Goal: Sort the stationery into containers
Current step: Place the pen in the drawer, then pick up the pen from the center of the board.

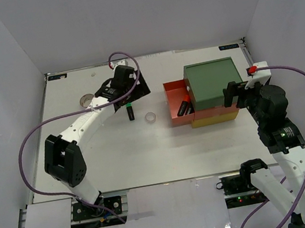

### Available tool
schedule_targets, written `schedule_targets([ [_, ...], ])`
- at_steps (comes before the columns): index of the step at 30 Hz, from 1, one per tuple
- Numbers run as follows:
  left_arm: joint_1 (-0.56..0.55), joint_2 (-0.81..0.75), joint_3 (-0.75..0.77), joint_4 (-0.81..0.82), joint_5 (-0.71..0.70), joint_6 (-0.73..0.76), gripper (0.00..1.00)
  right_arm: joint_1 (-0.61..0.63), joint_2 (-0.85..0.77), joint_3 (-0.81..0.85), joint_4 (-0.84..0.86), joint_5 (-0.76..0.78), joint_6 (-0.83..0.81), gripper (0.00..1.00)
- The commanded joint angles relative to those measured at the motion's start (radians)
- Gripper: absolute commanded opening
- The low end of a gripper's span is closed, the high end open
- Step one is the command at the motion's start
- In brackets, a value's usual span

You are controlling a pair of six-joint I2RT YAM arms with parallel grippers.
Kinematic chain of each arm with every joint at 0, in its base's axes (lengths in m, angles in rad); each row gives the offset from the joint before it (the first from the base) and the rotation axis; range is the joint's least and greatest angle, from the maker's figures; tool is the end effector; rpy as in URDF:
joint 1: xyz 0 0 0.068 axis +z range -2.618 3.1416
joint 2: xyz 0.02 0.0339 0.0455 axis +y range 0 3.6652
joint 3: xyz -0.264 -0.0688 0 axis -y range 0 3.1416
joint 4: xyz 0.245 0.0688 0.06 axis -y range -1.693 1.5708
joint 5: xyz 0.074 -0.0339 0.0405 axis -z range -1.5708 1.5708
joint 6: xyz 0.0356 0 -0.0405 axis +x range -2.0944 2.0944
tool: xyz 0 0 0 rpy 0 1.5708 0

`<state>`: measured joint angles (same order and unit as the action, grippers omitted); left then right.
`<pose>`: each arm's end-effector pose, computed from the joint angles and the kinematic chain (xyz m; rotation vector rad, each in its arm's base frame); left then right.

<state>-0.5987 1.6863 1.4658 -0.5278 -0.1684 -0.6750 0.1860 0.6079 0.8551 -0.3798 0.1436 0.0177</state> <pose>0.3194 -0.2107 0.3065 -0.1759 2.3428 -0.4496 0.1331 0.0199 0.3680 -0.0362 1.7017 0.0297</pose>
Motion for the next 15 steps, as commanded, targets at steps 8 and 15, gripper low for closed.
schedule_targets([
  [8, 0.106, 0.111, -0.041, -0.067, -0.106, 0.087, 0.93, 0.009, 0.003, -0.002, 0.056, 0.002, -0.013, 0.9],
  [15, 0.149, 0.254, 0.014, -0.066, -0.106, 0.088, 0.89, 0.009, -0.002, -0.005, 0.056, 0.001, -0.013, 0.9],
])
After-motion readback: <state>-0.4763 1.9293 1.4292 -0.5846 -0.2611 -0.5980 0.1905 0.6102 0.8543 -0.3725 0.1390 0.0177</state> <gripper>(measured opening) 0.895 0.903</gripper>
